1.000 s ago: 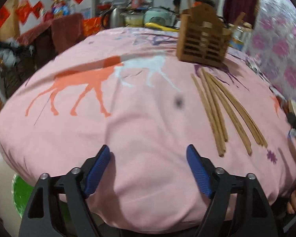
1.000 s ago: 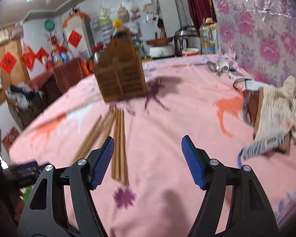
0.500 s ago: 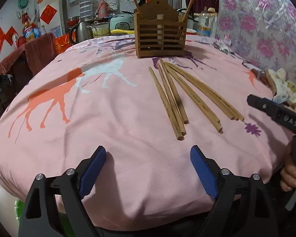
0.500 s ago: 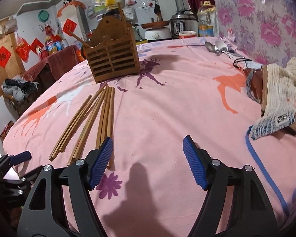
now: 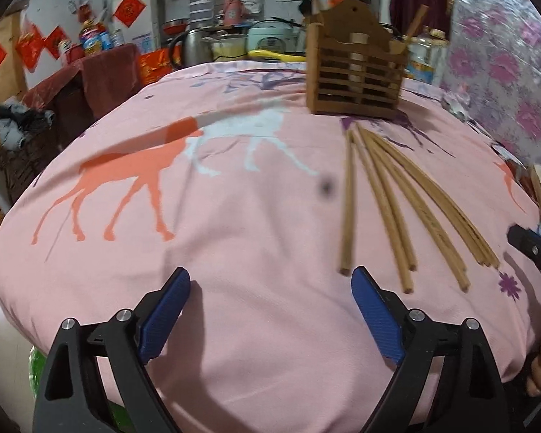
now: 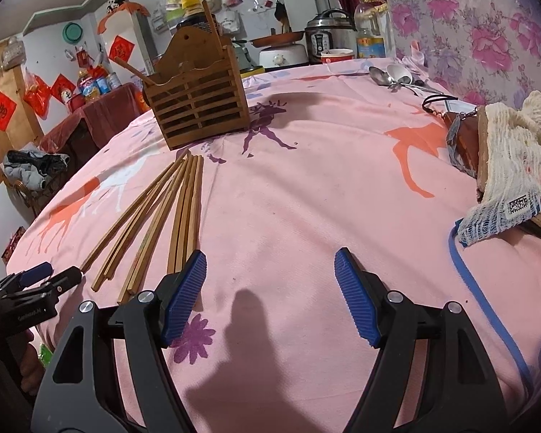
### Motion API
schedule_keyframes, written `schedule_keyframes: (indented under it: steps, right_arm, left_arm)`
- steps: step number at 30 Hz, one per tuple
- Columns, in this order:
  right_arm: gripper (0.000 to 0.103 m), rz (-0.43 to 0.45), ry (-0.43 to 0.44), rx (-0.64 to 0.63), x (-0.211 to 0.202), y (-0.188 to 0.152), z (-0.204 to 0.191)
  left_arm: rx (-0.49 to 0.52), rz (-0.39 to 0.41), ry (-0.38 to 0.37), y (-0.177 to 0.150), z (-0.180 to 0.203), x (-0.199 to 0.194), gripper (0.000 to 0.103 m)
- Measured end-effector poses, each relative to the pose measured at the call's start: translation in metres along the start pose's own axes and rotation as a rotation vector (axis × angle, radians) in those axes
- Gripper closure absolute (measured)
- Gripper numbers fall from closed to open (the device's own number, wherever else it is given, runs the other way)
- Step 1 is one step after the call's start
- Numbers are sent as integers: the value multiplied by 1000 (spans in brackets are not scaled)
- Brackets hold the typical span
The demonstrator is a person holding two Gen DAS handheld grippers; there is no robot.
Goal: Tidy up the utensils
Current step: 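Move both tools back down to the remaining loose chopsticks, then grasp a chopstick with the left tool while the right tool grasps another chopstick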
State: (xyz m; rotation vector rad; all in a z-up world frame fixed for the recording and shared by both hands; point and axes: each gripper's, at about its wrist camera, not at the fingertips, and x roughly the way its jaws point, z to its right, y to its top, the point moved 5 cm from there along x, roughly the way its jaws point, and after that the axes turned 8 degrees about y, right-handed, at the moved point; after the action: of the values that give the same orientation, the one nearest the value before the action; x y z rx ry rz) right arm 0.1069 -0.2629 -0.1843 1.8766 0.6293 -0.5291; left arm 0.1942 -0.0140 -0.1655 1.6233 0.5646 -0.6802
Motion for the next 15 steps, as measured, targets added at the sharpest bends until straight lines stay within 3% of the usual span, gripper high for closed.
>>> schedule_keyframes:
  steps: [3, 6, 8, 10, 15]
  right_arm:
    - [31, -2, 0, 2, 0, 0, 0]
    - [31, -6, 1, 8, 0, 0, 0]
    - [31, -5, 0, 7, 0, 0, 0]
    - [31, -4, -1, 5, 0, 0, 1]
    - [31, -6, 8, -21, 0, -1, -3]
  left_arm:
    - [51, 34, -5, 0, 15, -3, 22]
    - [56, 42, -34, 6, 23, 1, 41]
    - [52, 45, -36, 9, 25, 4, 73]
    - [44, 41, -37, 13, 23, 6, 94]
    - [-43, 20, 43, 8, -6, 6, 97]
